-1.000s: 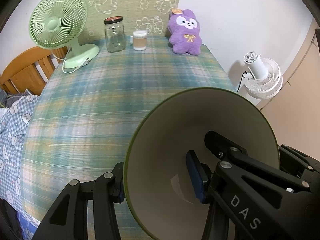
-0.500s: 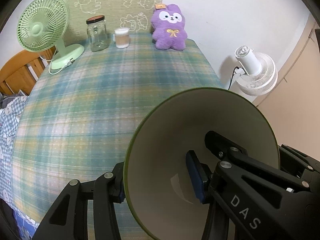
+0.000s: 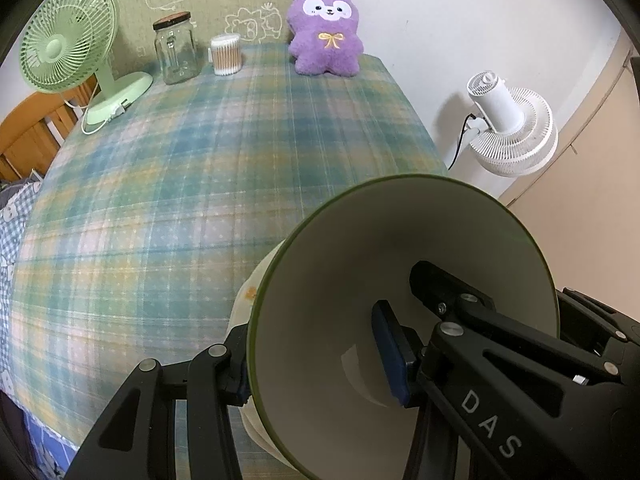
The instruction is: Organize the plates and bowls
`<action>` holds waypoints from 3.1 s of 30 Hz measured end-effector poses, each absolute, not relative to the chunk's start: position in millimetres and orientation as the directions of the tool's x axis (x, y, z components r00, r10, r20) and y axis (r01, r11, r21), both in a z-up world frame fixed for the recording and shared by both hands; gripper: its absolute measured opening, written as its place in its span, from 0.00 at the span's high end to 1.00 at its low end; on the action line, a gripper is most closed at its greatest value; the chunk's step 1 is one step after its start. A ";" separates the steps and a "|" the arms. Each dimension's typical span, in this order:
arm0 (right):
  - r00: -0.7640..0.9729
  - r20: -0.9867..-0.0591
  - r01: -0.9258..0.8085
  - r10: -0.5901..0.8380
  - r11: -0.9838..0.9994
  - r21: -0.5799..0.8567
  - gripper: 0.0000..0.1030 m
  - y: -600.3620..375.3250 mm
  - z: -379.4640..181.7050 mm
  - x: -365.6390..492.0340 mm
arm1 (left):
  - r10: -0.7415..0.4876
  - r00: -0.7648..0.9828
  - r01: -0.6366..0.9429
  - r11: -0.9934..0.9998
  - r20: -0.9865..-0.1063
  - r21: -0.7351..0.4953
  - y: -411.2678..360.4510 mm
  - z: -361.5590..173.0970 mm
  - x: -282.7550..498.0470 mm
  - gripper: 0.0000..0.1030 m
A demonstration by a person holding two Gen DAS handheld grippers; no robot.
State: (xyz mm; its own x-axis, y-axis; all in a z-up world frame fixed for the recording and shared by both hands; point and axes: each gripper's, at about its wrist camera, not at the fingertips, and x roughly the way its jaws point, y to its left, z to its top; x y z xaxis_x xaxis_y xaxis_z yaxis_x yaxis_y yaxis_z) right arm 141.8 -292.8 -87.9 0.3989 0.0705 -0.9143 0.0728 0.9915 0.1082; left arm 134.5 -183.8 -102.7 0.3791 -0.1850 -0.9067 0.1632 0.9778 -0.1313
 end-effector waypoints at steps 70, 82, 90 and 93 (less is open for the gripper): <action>0.629 -0.778 -0.009 0.003 1.000 -0.004 0.27 -267.9 -19.3 115.1 | -0.113 0.618 0.090 0.993 -0.778 -0.072 -155.9 -39.8 98.4 0.20; 0.678 -0.734 0.033 -0.033 0.999 -0.014 0.27 -207.9 5.2 93.5 | -0.117 0.668 0.105 0.993 -0.735 -0.062 -90.1 -19.4 84.6 0.17; 0.694 -0.715 0.107 -0.088 0.994 -0.018 0.27 -162.7 15.9 77.2 | -0.109 0.688 0.127 0.991 -0.718 -0.029 -36.8 -9.9 74.7 0.17; 0.709 -0.696 0.136 -0.109 0.991 -0.017 0.27 -144.9 19.8 69.2 | -0.118 0.690 0.142 0.990 -0.714 -0.027 -17.0 -9.6 71.4 0.17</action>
